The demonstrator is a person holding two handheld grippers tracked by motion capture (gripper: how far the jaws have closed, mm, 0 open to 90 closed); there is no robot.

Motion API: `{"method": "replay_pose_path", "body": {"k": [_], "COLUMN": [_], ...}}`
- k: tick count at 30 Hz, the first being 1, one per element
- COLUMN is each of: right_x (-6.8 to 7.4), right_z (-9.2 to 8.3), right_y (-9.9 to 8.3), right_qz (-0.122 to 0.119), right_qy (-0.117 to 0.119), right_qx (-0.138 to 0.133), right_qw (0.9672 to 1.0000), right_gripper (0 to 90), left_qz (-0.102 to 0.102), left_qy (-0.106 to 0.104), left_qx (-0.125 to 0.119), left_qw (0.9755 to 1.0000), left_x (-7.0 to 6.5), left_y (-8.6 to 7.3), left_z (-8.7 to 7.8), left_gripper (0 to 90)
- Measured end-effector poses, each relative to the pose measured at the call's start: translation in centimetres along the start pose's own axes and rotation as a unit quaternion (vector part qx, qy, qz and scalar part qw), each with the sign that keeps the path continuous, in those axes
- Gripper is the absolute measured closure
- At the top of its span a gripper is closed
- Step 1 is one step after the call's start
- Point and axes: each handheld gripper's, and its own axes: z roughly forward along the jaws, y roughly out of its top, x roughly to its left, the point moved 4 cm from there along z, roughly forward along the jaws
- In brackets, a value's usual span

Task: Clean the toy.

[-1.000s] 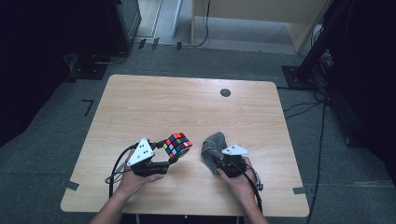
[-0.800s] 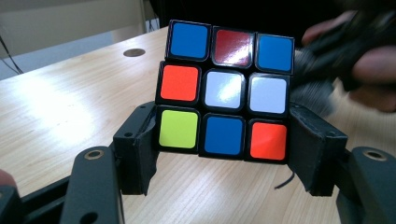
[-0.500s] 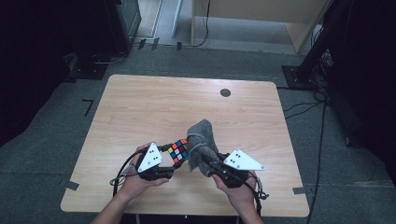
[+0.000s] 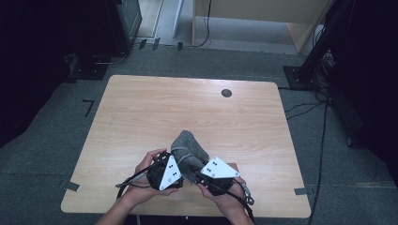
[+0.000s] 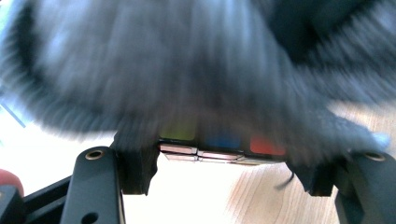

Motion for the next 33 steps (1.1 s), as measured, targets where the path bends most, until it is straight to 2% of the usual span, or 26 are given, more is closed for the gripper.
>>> {"method": "replay_pose_path", "body": {"k": [2, 3, 5, 6, 8, 10, 11, 12, 14, 15, 17, 18, 20, 22, 24, 26, 28, 29, 30, 31, 33], "right_x": [-1.4, -2.0, -2.5, -2.3, -0.7, 1.1, 1.8, 2.1, 1.2, 0.4, -1.3, -2.4, -3.4, -3.5, -3.0, -2.9, -3.1, -3.3, -3.5, -3.7, -4.2], "right_z": [-0.4, -0.6, -1.1, -1.2, -1.1, -0.5, -0.1, 0.3, 0.1, -0.1, -0.7, -1.2, -1.9, -2.0, -1.5, -0.9, -0.2, 0.1, 0.5, 0.7, 0.5], "right_y": [-0.2, -0.3, -0.2, 0.0, 0.3, 0.3, 0.1, 0.0, 0.0, 0.0, 0.0, 0.0, -0.1, 0.0, 0.0, -0.5, -1.3, -1.7, -2.3, -2.7, -2.7], "right_qz": [0.017, 0.029, 0.05, 0.047, 0.015, -0.02, -0.04, -0.047, -0.014, 0.002, 0.032, 0.058, 0.088, 0.09, 0.094, 0.107, 0.11, 0.11, 0.11, 0.116, 0.125], "right_qy": [-0.037, -0.042, -0.034, -0.021, 0.011, 0.039, 0.041, 0.033, 0.042, 0.034, 0.001, -0.01, -0.017, 0.007, 0.04, 0.041, 0.032, 0.027, 0.022, 0.02, 0.014], "right_qx": [0.005, 0.002, -0.019, -0.03, -0.04, -0.03, -0.018, -0.015, -0.018, -0.025, -0.03, -0.041, -0.06, -0.077, -0.079, -0.074, -0.043, -0.03, -0.009, -0.003, -0.008], "right_qw": [0.9992, 0.9987, 0.998, 0.9982, 0.999, 0.9986, 0.9982, 0.9982, 0.9989, 0.9991, 0.9991, 0.9974, 0.9941, 0.9929, 0.9916, 0.9907, 0.9925, 0.9932, 0.9936, 0.9931, 0.992], "right_gripper": [72.4, 72.4, 72.3, 72.2, 71.7, 71.0, 71.0, 71.1, 71.3, 71.4, 71.4, 71.3, 71.3, 71.2, 71.3, 71.5, 71.5, 71.4, 71.3, 71.3, 71.2], "left_qz": [-0.013, -0.02, -0.029, -0.03, -0.031, -0.032, -0.028, -0.024, -0.031, -0.035, -0.043, -0.052, -0.066, -0.074, -0.083, -0.093, -0.112, -0.124, -0.13, -0.13, -0.117], "left_qy": [-0.003, -0.005, -0.005, -0.005, -0.009, -0.02, -0.022, -0.019, -0.024, -0.027, -0.035, -0.04, -0.058, -0.064, -0.067, -0.066, -0.076, -0.079, -0.078, -0.076, -0.06], "left_qx": [-0.007, -0.009, -0.008, -0.006, -0.006, -0.014, -0.02, -0.02, -0.03, -0.036, -0.051, -0.062, -0.088, -0.105, -0.122, -0.139, -0.162, -0.175, -0.181, -0.181, -0.162], "left_qw": [0.9999, 0.9998, 0.9995, 0.9995, 0.9995, 0.9992, 0.9992, 0.9993, 0.9988, 0.9984, 0.9971, 0.9959, 0.9922, 0.9896, 0.9868, 0.9837, 0.9775, 0.9734, 0.9717, 0.9719, 0.978], "left_x": [0.4, 0.6, 0.8, 0.9, 0.7, 0.5, 0.4, 0.4, 0.5, 0.7, 0.9, 1.0, 1.4, 1.6, 1.8, 2.1, 2.6, 3.0, 3.3, 3.4, 3.5], "left_y": [-0.1, -0.2, -0.3, -0.4, -0.3, -0.1, 0.0, 0.0, 0.0, -0.1, -0.1, 0.0, 0.1, 0.2, 0.4, 0.5, 0.7, 0.8, 0.8, 0.8, 0.4], "left_z": [-0.1, -0.2, -0.2, -0.1, 0.0, -0.1, -0.3, -0.3, -0.5, -0.6, -1.0, -1.1, -1.6, -1.9, -2.3, -2.9, -3.4, -3.8, -4.0, -4.0, -3.8], "left_gripper": [34.3, 34.4, 34.3, 34.3, 34.3, 34.3, 34.3, 34.3, 34.3, 34.3, 34.3, 34.3, 34.2, 34.3, 34.3, 34.2, 34.2, 34.3, 34.3, 34.3, 34.3]}}
